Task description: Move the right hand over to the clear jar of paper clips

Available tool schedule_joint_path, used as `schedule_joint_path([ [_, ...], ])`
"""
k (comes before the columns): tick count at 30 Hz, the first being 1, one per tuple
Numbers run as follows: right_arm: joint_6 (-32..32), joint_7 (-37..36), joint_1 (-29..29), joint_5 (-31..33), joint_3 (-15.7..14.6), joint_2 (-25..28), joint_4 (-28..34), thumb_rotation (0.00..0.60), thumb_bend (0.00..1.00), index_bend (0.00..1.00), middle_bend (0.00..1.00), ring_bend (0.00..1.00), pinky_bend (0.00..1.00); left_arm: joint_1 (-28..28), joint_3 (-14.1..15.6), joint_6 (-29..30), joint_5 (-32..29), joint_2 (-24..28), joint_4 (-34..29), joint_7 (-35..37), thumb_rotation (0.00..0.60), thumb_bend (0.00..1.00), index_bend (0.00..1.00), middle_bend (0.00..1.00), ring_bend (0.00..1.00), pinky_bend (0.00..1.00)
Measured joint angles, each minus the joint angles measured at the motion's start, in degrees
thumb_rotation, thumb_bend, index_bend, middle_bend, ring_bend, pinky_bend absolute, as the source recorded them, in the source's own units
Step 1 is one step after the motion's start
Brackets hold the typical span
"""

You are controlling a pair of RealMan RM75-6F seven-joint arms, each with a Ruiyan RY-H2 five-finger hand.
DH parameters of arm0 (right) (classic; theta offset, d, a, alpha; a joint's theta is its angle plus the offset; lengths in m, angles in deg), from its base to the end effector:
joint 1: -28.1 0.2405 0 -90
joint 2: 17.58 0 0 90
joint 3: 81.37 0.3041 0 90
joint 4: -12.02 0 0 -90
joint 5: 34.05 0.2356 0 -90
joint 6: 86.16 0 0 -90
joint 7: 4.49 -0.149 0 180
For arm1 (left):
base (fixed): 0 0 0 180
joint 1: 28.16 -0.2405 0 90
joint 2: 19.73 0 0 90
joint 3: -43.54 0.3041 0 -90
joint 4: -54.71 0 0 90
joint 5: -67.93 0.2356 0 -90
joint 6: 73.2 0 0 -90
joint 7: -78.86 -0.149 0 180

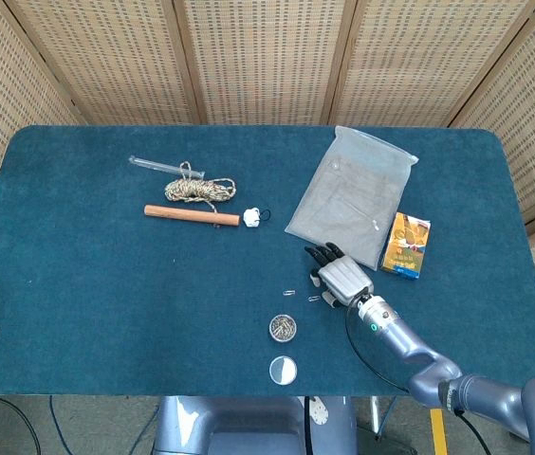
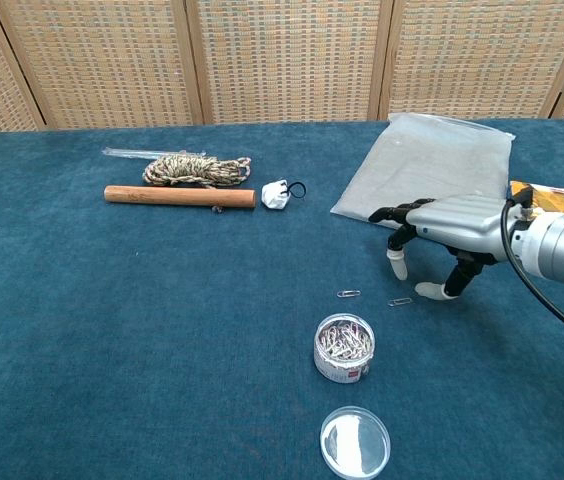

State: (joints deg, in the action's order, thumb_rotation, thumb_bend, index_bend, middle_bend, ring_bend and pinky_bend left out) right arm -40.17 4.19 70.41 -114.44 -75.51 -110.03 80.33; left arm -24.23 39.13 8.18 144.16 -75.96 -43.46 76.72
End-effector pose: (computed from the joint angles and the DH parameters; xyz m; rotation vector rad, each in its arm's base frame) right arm -0.2282 -0.3925 -0.0744 2.1007 -0.8050 0.7731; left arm -0.3773 0.1890 0.2019 -1.2733 -0.9539 -0.7465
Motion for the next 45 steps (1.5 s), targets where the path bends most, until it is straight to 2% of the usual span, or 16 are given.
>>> schedule_joint_path([
  [13,-0.26,0.24,0.17,0.38,-1.35,-1.18,-2.40,0.600,0.38,0.47,0.00,0.00,0.00,0.16,-0.06,-0.18,-0.36,-0.28,0.22,-0.38,0.600,0.10,0.00,0.00,0.00,0.00],
  [20,0.05,-0.42,-0.15,0.56,-1.80,-1.32,-3.30,0.600,0.38,0.61,0.00,0.00,0.00,0.22,0.00,-0.29,-0.51,-0.34,0.15,-0.66,0.600,0.10,0.00,0.00,0.00,0.00],
  [29,1.12,-1.69,-0.57,-0.09,-2.34,-1.58,-4.07,0.600,0.38,0.68,0.00,0.00,0.00,0.18,0.09,-0.23,-0.39,-0.26,0.03,-0.54,0.600,0.10,0.00,0.00,0.00,0.00],
  [37,3.06,-2.68,-1.00,-1.27,-2.60,-1.55,-3.79,0.600,0.38,0.69,0.00,0.00,0.00,0.13,0.09,-0.16,-0.23,-0.08,0.11,0.05,0.600,0.10,0.00,0.00,0.00,0.00],
  [45,2.09,-1.54,-0.80,-0.44,-2.56,-1.76,-4.20,0.600,0.40,0.68,0.00,0.00,0.00,0.00,0.19,0.11,0.13,0.02,0.08,0.30,0.600,0.10,0.00,0.00,0.00,0.00],
])
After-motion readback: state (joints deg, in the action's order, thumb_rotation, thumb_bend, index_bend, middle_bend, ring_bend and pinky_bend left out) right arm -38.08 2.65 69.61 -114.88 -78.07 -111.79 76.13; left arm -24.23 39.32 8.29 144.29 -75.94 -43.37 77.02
